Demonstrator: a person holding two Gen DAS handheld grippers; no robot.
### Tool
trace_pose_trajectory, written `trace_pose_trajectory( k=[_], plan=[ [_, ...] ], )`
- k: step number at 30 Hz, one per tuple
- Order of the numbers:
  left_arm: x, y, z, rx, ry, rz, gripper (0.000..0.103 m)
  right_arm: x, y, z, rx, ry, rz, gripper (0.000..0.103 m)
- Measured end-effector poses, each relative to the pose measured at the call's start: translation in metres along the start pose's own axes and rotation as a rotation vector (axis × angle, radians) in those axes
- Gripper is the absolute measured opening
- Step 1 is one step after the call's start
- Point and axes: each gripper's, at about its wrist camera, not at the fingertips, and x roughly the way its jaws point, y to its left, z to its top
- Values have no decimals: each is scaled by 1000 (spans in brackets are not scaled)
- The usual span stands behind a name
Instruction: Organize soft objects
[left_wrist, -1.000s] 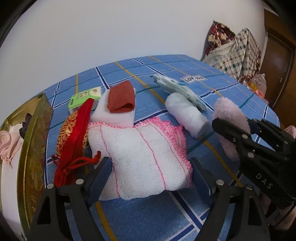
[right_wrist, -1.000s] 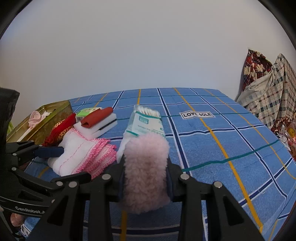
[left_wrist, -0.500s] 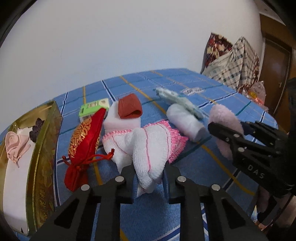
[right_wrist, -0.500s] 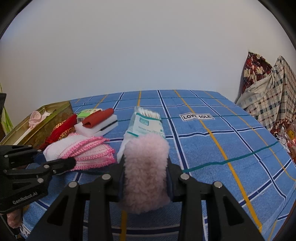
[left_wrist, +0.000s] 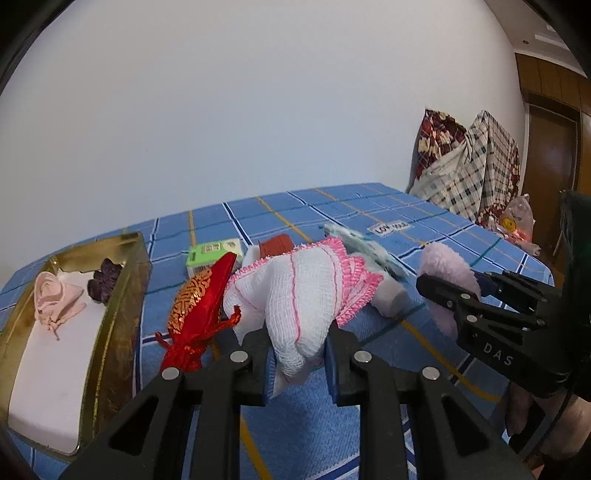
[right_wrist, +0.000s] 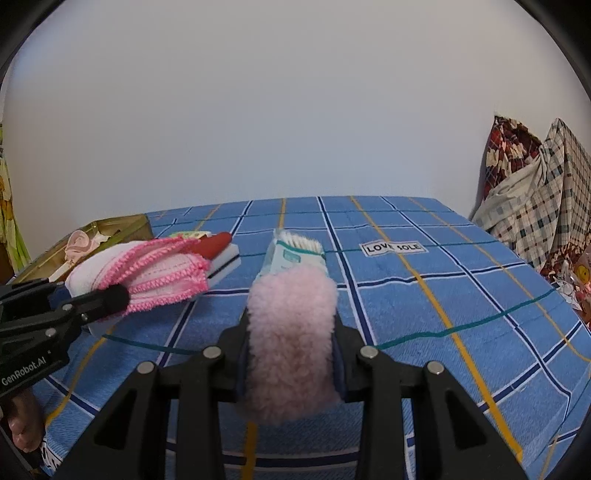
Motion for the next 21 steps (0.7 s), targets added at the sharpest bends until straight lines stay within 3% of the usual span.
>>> trace_pose_trajectory(
  k=[21],
  plan=[
    [-12, 9, -1, -67, -94, 85, 23, -5, 6, -2, -17, -56, -3, 35]
  ],
)
